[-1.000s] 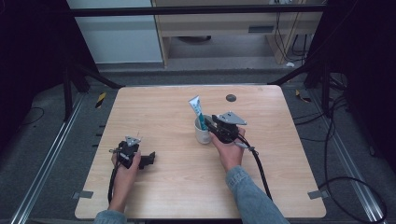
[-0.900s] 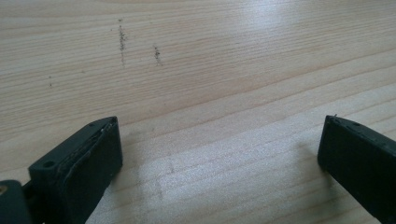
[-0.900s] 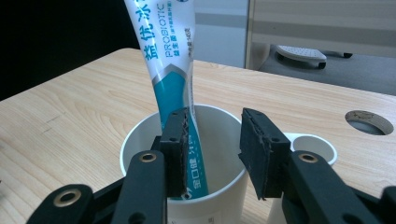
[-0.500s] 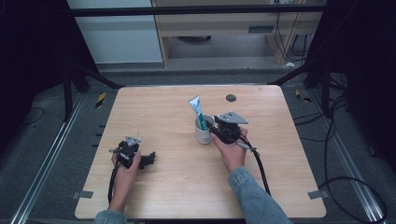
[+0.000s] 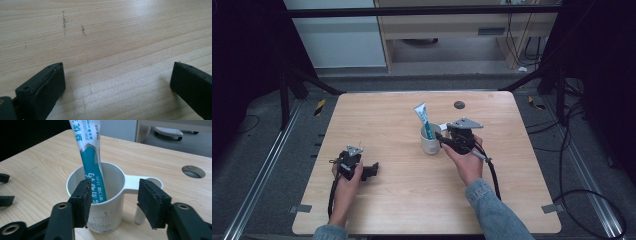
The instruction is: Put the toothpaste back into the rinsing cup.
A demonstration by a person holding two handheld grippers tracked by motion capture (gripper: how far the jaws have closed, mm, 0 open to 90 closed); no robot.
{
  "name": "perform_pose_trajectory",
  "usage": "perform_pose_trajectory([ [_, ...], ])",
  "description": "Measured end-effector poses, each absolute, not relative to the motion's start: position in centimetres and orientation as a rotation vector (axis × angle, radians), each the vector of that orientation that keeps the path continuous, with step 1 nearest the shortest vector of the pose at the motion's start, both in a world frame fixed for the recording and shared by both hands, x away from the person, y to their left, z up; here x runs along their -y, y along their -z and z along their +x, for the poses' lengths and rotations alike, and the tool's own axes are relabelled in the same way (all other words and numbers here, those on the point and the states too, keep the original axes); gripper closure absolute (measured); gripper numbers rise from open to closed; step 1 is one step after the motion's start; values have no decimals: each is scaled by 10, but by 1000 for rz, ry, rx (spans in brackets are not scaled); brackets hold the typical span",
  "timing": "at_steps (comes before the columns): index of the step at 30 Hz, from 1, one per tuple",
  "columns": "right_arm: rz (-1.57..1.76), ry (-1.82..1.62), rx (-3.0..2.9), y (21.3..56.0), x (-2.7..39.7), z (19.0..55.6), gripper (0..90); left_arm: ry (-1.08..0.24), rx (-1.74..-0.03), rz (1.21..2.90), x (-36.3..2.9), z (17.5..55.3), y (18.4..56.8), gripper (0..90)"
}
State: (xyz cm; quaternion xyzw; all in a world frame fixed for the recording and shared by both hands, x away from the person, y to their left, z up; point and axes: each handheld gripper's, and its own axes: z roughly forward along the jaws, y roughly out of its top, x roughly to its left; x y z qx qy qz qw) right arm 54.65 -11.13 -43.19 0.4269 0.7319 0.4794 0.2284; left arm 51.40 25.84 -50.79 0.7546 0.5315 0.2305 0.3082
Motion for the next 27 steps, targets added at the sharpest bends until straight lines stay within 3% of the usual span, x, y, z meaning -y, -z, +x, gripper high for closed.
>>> perform_pose_trajectory([
  [15, 1214, -1172, -2075, 427, 128, 547, 113, -609, -1405, 1995, -258, 514, 508, 0],
  [27, 1190, -1146, -2154, 425, 148, 539, 61, -610, -1405, 1996, -258, 514, 508, 0],
])
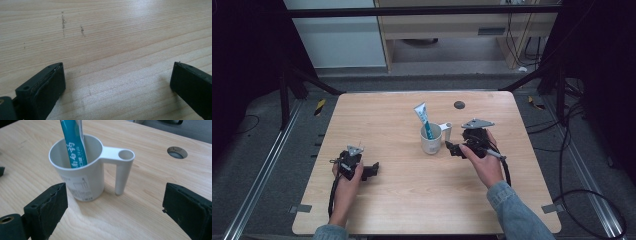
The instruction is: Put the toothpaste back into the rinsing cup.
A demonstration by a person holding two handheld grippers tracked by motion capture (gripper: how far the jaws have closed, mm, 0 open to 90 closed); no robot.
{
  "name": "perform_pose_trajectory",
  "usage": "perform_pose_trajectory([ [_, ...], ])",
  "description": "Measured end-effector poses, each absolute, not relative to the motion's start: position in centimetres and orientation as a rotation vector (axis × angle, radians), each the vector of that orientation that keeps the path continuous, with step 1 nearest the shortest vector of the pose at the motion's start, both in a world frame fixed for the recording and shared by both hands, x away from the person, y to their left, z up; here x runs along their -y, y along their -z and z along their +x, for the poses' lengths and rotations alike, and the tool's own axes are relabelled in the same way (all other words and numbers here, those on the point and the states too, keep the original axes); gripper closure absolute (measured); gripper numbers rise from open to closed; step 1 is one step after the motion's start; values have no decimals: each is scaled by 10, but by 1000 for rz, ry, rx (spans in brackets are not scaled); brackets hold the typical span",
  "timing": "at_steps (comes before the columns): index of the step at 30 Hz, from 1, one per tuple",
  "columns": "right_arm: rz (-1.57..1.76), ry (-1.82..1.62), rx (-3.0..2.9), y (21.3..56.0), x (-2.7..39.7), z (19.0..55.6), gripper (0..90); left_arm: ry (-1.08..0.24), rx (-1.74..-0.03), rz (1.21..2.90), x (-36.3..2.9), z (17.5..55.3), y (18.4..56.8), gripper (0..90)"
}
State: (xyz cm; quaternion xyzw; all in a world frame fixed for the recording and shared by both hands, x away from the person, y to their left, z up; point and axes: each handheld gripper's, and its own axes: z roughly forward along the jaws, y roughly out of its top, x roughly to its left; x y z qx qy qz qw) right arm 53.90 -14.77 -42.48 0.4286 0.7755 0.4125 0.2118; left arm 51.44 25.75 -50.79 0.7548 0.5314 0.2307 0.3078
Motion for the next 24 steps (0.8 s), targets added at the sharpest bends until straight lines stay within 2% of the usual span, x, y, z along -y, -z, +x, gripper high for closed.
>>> perform_pose_trajectory([
  [11, 1204, -1092, -2181, 436, 186, 525, 63, -610, -1405, 1996, -258, 514, 508, 0],
  [24, 1274, -1039, -2185, 465, 220, 513, 69, -610, -1405, 1998, -257, 514, 508, 0],
])
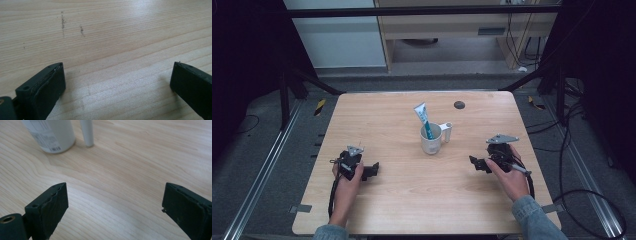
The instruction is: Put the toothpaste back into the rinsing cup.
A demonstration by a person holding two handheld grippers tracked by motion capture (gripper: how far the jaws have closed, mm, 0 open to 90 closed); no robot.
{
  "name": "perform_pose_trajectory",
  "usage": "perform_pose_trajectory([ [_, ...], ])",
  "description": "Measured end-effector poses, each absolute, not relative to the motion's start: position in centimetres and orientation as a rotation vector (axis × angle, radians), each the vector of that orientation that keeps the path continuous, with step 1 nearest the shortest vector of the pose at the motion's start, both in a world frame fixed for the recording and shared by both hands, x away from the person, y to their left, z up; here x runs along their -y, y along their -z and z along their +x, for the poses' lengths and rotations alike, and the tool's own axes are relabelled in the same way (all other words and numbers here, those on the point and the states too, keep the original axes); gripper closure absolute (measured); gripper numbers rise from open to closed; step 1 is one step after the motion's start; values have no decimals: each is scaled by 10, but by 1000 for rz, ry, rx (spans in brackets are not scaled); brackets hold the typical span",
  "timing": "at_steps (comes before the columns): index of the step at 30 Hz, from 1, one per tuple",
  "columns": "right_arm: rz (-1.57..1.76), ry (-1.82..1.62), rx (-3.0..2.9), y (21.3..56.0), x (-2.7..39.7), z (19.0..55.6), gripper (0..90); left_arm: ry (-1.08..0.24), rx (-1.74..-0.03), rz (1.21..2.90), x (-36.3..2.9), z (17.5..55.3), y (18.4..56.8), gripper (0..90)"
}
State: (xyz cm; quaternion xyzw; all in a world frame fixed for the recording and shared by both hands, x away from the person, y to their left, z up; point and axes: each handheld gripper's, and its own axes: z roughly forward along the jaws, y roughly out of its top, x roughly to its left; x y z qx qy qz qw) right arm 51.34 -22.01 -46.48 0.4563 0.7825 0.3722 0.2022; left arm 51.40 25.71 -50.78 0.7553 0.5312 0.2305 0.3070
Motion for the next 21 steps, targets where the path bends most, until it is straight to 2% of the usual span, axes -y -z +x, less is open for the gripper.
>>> perform_pose_trajectory([
  [11, 1420, -966, -2106, 490, 261, 524, 79, -609, -1403, 1994, -257, 514, 508, 0],
  [21, 1511, -938, -2065, 503, 273, 532, 79, -609, -1403, 1994, -257, 514, 508, 0],
])
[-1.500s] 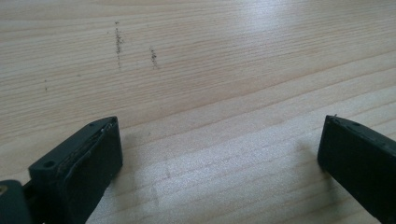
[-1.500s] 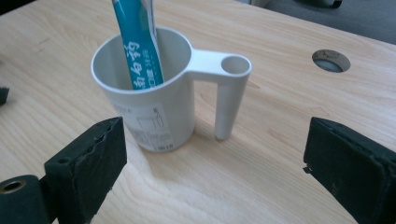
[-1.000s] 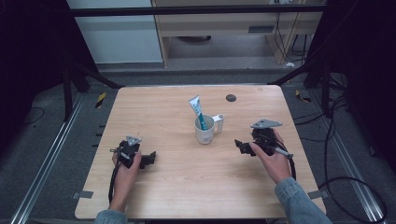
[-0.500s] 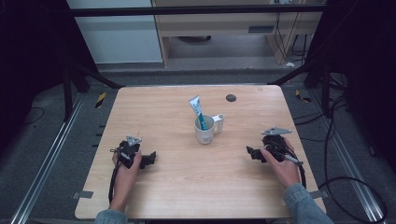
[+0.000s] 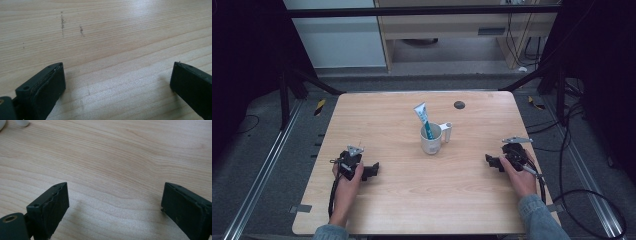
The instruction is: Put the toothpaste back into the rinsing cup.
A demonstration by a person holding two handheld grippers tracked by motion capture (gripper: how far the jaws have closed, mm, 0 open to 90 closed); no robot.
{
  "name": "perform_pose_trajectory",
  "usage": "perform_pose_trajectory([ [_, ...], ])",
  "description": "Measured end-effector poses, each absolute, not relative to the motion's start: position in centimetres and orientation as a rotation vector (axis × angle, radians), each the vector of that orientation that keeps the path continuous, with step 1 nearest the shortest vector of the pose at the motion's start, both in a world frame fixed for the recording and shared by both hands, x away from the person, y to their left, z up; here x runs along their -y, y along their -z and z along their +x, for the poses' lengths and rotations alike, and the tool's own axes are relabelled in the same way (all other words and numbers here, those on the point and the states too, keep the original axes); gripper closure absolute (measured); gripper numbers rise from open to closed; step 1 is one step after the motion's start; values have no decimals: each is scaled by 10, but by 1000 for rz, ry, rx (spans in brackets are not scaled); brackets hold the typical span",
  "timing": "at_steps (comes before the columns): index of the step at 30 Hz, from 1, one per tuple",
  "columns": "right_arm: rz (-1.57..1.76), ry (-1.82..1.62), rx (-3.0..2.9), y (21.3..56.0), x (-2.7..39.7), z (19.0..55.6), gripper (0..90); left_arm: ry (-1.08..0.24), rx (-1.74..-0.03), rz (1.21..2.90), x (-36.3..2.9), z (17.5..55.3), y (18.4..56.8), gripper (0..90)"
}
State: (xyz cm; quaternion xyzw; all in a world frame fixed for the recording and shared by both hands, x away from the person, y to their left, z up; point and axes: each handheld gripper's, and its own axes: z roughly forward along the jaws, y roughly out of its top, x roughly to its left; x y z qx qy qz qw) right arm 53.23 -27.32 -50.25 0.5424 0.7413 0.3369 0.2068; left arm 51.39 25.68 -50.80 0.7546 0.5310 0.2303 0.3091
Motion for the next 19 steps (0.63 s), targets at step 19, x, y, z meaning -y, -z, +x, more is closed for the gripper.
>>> perform_pose_trajectory([
  [19, 1502, -875, -2004, 512, 270, 537, 42, -607, -1400, 1995, -256, 513, 508, 0],
])
